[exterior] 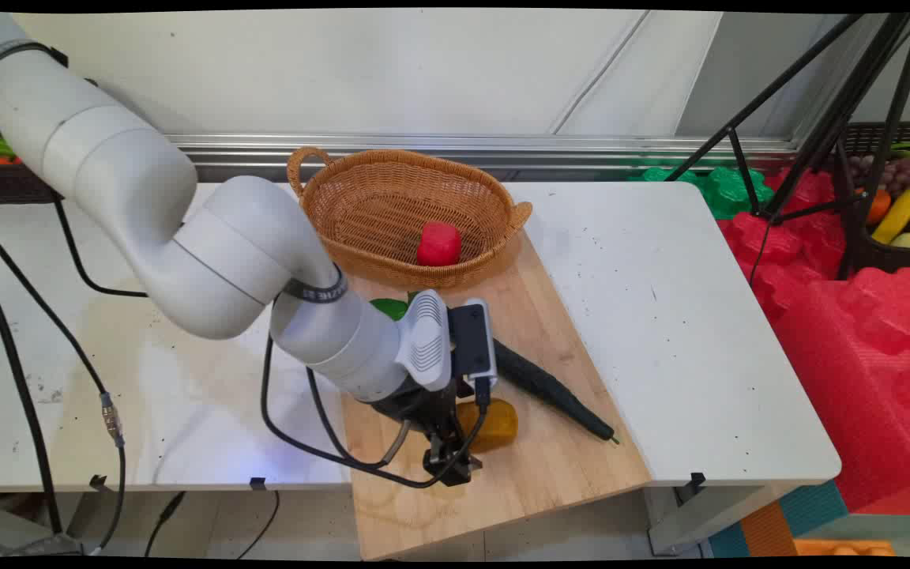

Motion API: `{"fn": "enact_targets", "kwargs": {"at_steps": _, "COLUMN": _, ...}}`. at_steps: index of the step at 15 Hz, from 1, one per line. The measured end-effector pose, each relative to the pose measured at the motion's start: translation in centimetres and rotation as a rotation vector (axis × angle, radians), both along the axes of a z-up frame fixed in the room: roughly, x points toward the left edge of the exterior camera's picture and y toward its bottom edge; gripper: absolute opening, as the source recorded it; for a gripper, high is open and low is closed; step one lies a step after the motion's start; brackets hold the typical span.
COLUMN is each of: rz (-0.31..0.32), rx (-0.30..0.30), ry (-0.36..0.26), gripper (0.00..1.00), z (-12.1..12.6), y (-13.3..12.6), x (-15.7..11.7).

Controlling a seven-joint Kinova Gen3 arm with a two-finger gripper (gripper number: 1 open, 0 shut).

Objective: Pick up the cucumber from the cutting board

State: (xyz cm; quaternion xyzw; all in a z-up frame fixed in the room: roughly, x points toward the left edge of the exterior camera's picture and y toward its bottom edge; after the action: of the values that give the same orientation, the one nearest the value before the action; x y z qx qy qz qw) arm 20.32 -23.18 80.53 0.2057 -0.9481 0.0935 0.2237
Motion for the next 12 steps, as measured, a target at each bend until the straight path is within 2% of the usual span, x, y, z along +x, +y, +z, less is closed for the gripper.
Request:
{"fn": "enact_targets", "kwargs": {"at_steps": 7, "rz": -0.021, "rx": -0.020, "ry": 0.044, "gripper": 1.00, "z": 1.9, "y": 1.3, "x": 2.5}}
{"fn": "enact_targets", "kwargs": {"at_steps": 12, "rz": -0.019, "rx": -0.097, "ry": 0.117, "gripper": 1.00, "z": 6.8, "y": 1.4, "x": 5.2}}
